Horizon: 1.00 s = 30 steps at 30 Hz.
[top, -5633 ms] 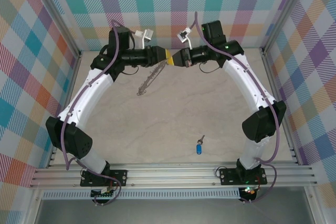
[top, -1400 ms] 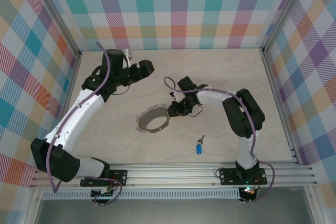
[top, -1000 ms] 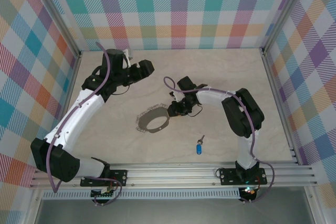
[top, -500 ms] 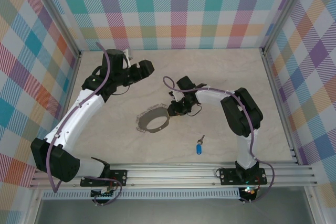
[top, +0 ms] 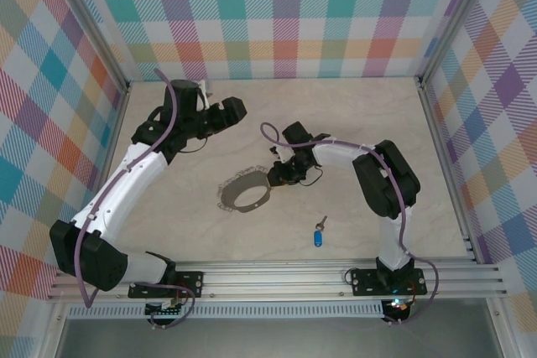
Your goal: Put the keys on the keyring
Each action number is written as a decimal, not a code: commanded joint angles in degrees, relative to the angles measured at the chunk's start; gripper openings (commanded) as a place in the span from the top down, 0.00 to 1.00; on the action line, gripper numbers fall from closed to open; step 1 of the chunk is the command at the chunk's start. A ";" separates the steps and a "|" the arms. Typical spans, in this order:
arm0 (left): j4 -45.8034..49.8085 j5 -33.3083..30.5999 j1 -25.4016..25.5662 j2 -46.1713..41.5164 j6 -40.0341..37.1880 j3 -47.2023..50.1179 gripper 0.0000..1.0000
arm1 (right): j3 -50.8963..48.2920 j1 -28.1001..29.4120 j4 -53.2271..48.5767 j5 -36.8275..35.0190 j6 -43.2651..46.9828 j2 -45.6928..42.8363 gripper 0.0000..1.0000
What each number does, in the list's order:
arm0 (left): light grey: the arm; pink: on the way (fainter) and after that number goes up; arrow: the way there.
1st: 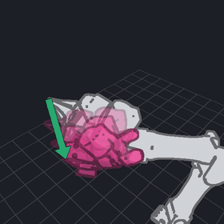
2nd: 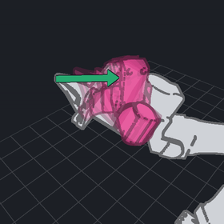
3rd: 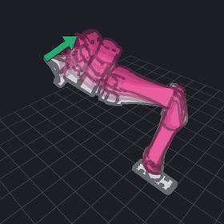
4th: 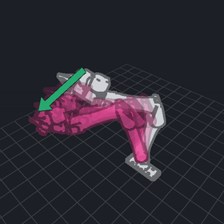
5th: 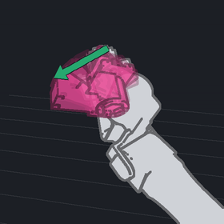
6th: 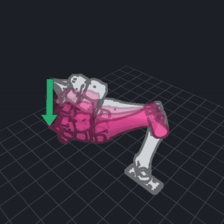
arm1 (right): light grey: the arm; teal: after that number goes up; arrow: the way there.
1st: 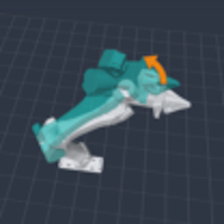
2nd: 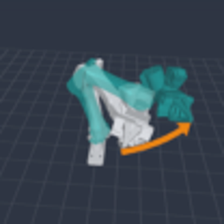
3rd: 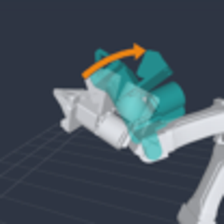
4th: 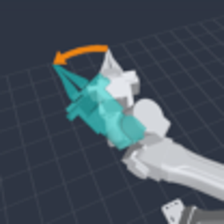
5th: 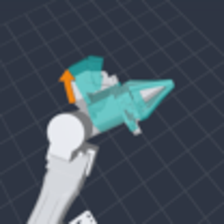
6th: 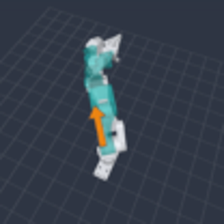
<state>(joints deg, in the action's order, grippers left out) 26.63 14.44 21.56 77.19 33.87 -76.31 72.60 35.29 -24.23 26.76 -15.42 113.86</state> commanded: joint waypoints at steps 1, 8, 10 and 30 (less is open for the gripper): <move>-1.17 0.07 -0.28 -0.22 0.49 0.32 0.16 | 0.80 0.29 -1.34 0.05 1.01 0.94 0.71; -1.49 -0.02 -0.30 -0.24 0.57 0.54 0.17 | -0.24 0.30 -1.34 -0.15 0.92 0.13 0.75; -1.58 0.07 -0.30 -0.28 0.59 0.64 0.17 | -0.44 0.31 -1.18 -0.16 0.76 0.04 0.78; -1.59 0.19 -0.29 -0.50 0.59 0.64 0.17 | 1.77 0.31 -2.19 -1.37 1.68 -2.24 1.00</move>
<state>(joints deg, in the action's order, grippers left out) 26.61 14.44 21.54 77.19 33.87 -76.18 72.58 35.29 -24.95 25.93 -15.38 113.86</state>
